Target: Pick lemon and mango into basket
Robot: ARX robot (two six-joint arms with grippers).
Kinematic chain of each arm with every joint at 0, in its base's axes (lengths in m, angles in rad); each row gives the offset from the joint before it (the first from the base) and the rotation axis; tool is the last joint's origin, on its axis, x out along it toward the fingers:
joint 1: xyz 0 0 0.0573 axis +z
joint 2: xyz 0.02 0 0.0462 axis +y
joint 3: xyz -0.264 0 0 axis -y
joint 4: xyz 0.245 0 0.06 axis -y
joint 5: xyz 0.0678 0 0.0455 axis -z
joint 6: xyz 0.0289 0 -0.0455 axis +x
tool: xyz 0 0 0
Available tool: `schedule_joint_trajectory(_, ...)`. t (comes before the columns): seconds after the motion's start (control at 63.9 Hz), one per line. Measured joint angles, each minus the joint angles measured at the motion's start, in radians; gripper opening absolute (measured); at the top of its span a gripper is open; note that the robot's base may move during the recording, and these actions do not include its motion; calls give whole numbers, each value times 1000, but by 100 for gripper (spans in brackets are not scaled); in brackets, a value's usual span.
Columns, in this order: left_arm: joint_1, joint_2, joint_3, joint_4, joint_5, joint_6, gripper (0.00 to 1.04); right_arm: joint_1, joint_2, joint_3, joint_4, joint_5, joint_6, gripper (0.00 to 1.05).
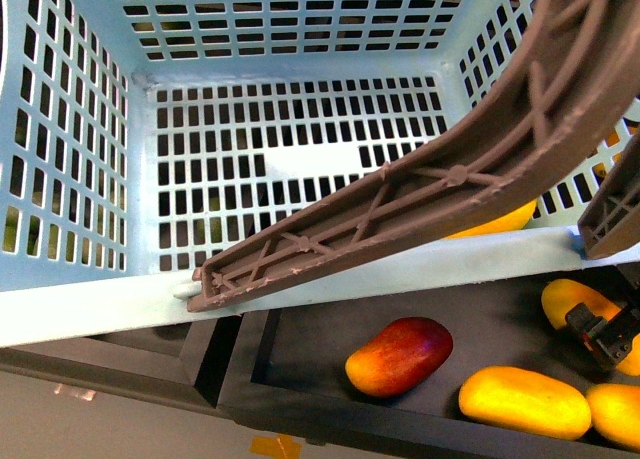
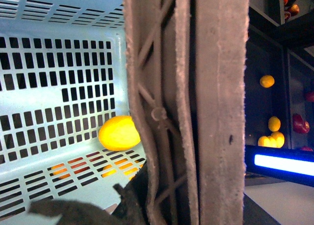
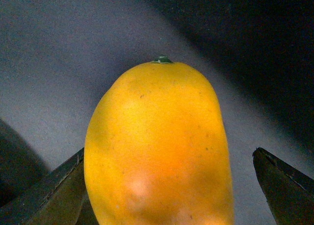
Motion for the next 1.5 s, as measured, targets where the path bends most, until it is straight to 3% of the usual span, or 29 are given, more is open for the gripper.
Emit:
schedule_joint_trajectory(0.172,0,0,0,0,2,0,15,6,19,5,11,-7,45,74)
schedule_joint_trajectory(0.266,0,0,0,0,3,0,15,1,18,0,22,-17,65,67)
schedule_joint_trajectory(0.595,0,0,0,0,-1,0,15,-107,-147,-131,106,-112,175,65)
schedule_joint_trajectory(0.923,0,0,0,0,3,0,15,-249,-647,-345,130,-370,428,65)
schedule_joint_trajectory(1.064,0,0,0,0,0,0,15,-260,-877,-402,95,-417,517,65)
schedule_joint_trajectory(1.22,0,0,0,0,1,0,15,-188,-1217,-426,66,-442,668,65)
schedule_joint_trajectory(1.502,0,0,0,0,1,0,15,126,-1376,-337,79,-207,834,65)
